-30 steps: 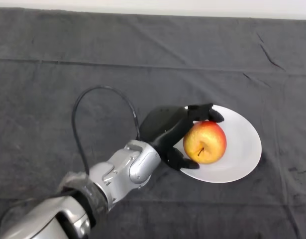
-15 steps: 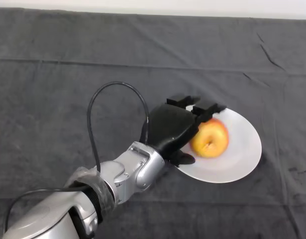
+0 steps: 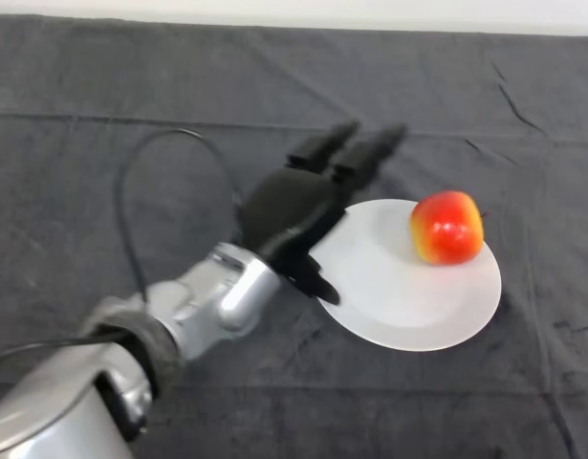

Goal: Move the apple to the plate

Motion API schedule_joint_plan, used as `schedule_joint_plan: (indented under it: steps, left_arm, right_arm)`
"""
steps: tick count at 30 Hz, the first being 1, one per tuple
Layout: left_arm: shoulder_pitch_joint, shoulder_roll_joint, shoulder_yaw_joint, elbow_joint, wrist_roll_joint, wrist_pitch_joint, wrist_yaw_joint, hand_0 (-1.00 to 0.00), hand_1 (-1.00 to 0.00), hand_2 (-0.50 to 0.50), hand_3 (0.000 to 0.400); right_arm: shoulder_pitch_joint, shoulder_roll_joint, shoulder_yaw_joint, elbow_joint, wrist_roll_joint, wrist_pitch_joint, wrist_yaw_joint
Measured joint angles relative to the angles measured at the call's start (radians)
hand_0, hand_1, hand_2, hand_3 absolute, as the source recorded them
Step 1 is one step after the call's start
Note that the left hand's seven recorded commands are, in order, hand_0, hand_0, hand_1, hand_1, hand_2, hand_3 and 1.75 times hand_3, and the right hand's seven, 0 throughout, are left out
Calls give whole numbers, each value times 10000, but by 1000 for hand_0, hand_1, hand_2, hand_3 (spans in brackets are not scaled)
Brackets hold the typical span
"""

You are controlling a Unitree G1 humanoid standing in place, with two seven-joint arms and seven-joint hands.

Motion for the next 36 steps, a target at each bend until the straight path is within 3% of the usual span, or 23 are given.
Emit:
schedule_joint_plan:
  steps: [5, 9, 16, 21, 27, 36]
  left_arm:
    - [250, 1023, 1382, -18, -1430, -1036, -321, 0, 0, 0, 0]
    - [749, 1537, 2499, -23, -2519, -1697, -582, 0, 0, 0, 0]
    - [2044, 1668, 4154, 15, -4392, -2178, -1136, 0, 0, 0, 0]
    - [2435, 1673, 5364, 161, -5592, -2220, -1458, 0, 0, 0, 0]
    - [2570, 1673, 6461, 671, -6449, -2229, -1546, 0, 0, 0, 0]
    - [2917, 1670, 7484, 1294, -7014, -2225, -1537, 0, 0, 0, 0]
  right_arm:
    - [9, -2, -21, 2, -17, 3, -1]
    - [36, -7, -28, 1, -103, 5, -2]
    - [74, -9, -36, -3, -119, 11, -4]
    - [79, -7, -54, -2, -151, 16, -5]
    - [86, -7, -62, -3, -182, 18, -5]
    - [94, -5, -102, -3, -188, 23, -5]
